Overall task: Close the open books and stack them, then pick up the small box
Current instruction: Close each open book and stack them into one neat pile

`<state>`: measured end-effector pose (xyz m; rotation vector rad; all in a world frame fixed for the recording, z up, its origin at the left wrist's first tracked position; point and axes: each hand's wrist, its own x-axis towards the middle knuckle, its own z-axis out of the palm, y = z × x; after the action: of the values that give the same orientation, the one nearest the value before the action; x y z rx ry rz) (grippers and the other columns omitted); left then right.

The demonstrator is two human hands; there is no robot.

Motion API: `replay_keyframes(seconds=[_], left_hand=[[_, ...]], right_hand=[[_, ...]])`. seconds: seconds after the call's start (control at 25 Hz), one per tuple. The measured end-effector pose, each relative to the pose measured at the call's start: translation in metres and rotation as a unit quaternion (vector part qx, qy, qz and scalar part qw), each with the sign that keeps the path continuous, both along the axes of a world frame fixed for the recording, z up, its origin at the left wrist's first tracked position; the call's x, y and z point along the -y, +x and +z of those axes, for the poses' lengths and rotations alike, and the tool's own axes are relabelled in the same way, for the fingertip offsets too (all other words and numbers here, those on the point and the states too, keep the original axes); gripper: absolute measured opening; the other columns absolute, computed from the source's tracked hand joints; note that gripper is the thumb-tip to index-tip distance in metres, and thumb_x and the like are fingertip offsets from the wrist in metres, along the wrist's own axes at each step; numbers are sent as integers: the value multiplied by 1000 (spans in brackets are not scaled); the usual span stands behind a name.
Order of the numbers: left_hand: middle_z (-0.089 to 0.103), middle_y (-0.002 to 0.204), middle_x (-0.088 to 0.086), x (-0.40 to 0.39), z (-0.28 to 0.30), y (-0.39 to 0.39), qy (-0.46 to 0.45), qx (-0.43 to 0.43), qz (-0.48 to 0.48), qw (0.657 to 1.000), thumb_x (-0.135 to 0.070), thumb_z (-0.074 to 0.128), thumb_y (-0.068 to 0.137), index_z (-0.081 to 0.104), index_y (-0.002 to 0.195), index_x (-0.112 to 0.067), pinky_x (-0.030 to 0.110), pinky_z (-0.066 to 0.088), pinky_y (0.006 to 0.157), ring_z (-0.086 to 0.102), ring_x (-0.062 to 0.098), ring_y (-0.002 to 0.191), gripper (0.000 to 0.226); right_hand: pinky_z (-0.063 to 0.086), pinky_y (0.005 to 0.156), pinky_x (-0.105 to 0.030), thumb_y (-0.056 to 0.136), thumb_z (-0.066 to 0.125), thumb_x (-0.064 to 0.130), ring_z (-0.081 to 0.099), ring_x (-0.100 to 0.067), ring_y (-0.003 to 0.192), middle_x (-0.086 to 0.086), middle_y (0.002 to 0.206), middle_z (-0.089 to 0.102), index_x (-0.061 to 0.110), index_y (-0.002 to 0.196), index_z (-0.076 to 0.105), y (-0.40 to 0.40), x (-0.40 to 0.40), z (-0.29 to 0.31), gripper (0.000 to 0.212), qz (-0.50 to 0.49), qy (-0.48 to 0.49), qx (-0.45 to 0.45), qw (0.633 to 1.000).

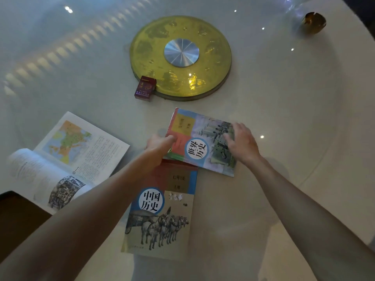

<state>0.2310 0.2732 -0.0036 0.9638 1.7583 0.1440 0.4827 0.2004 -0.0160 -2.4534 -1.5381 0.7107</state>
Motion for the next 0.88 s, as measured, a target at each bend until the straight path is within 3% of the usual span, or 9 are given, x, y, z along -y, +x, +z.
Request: replay_keyframes(seconds=[0.12, 0.28, 0.36, 0.48, 0.56, 0.6, 0.68, 0.76, 0.88], left_hand=[[68, 96, 5, -11, -5, 16, 56, 61, 41, 996, -34, 75, 85, 71, 106, -9, 29, 50, 76, 64, 21, 89, 33], [56, 133, 6, -20, 1, 49, 114, 141, 91, 979, -18, 75, 89, 51, 143, -9, 22, 45, 82, 55, 13, 106, 60], [60, 119, 5, -12, 2, 65, 87, 126, 111, 982, -16, 72, 91, 54, 133, -7, 25, 48, 74, 58, 14, 92, 46], [71, 102, 12, 6, -5, 88, 0, 117, 60, 991, -14, 69, 92, 61, 92, -7, 28, 58, 63, 61, 13, 71, 10], [73, 101, 11, 14, -5, 99, -8, 116, -3, 993, -14, 68, 93, 65, 101, -7, 18, 53, 47, 63, 12, 68, 12], [73, 103, 11, 17, -3, 103, -6, 131, -22, 991, -14, 67, 94, 64, 110, -8, 17, 54, 49, 67, 15, 74, 17], [73, 113, 16, 21, -1, 105, -14, 180, -50, 982, -18, 64, 97, 58, 120, -14, 36, 64, 74, 73, 26, 93, 24], [71, 117, 21, 28, 4, 102, -27, 225, -76, 971, -25, 61, 99, 54, 129, -19, 52, 61, 85, 73, 35, 101, 31], [73, 112, 18, 34, 22, 89, -58, 324, -28, 944, -22, 58, 101, 54, 138, -20, 46, 63, 72, 75, 32, 95, 37]], right_hand=[[33, 119, -48, 106, 49, 34, 40, -35, 148, -15, 162, 44, 11, 156, 42, 9, -16, -7, 55, 67, -50, 25, 996], [46, 102, -50, 97, 62, 46, 50, -40, 129, -19, 138, 56, 6, 135, 56, 33, 10, -15, 56, -20, -64, 108, 992], [47, 100, -49, 91, 67, 55, 50, -40, 128, -20, 135, 57, 4, 129, 59, 41, 28, -18, 64, -78, -77, 88, 990], [48, 100, -48, 86, 75, 55, 53, -42, 127, -23, 134, 57, 2, 128, 55, 44, 48, -19, 71, -150, -90, 22, 984], [50, 95, -46, 88, 74, 50, 59, -41, 120, -21, 129, 59, 3, 125, 56, 42, 60, -17, 62, -182, -97, -10, 978], [51, 90, -44, 90, 73, 45, 63, -39, 113, -18, 122, 63, 6, 119, 57, 42, 66, -16, 51, -204, -83, -44, 974], [56, 82, -45, 92, 69, 39, 69, -33, 98, -11, 109, 71, 12, 102, 60, 41, 79, -15, 30, -251, -43, -149, 955], [59, 83, -49, 93, 66, 47, 70, -29, 92, -10, 104, 74, 15, 95, 63, 39, 90, -12, 32, -264, -35, -200, 943], [61, 83, -50, 93, 66, 56, 72, -31, 98, -6, 102, 75, 14, 102, 71, 29, 104, -2, 44, -259, -17, -236, 936]])
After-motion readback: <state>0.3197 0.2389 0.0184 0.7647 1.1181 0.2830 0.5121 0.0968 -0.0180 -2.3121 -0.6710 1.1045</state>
